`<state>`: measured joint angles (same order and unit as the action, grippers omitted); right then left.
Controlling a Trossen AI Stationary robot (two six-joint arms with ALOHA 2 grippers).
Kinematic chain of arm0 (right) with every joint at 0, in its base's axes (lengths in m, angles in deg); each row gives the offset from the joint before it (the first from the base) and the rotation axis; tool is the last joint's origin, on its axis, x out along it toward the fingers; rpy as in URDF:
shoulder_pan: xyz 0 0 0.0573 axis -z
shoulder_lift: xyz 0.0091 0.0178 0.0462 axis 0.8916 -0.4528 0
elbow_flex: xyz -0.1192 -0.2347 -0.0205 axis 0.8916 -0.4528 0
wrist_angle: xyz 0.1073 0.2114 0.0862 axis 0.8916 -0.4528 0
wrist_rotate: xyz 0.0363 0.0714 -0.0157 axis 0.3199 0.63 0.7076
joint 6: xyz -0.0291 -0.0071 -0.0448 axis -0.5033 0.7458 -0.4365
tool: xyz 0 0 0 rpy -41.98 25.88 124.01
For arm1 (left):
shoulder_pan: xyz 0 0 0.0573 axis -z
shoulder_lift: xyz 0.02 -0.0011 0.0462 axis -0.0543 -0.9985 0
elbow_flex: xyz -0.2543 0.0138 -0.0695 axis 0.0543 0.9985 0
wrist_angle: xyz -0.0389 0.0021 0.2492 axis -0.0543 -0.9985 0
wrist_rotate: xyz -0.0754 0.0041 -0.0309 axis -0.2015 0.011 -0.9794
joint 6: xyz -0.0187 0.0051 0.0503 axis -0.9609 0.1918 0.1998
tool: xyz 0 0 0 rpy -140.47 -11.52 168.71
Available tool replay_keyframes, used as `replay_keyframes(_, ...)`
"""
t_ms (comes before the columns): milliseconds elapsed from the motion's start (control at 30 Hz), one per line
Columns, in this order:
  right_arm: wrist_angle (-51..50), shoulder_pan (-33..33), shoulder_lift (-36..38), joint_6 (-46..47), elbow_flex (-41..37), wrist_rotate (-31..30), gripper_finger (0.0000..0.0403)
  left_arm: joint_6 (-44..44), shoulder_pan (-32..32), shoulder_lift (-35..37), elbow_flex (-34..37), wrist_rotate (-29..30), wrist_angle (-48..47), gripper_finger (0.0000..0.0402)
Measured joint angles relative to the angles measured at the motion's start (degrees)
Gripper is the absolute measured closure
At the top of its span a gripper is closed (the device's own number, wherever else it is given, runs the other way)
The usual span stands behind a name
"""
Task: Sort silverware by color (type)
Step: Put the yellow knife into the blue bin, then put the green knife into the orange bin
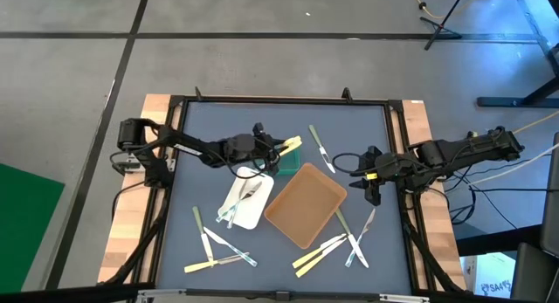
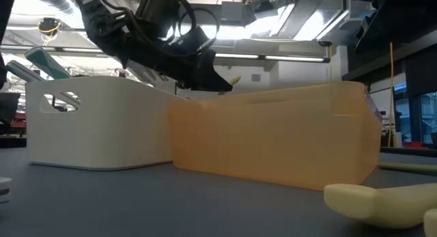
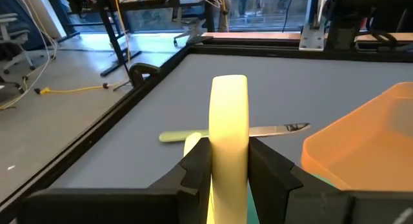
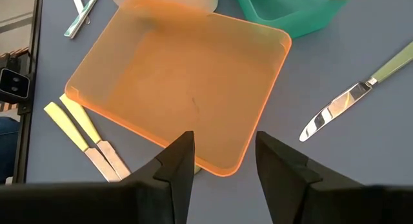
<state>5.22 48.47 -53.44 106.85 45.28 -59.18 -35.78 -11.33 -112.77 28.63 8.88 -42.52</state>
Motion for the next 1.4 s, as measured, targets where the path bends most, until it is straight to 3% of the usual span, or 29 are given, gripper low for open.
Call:
replay_keyframes(467, 0.0, 0.0, 0.0, 0.0, 0.0, 0.0, 0.0253, 0.1, 0.0, -2.4, 0.0, 0.5, -1.3, 0.0324)
replay_keyframes(1400, 0.0, 0.0, 0.0, 0.0, 0.0, 0.3, 0.0253, -0.4, -0.1, -2.4, 0.1, 2.1, -1.3, 0.0265)
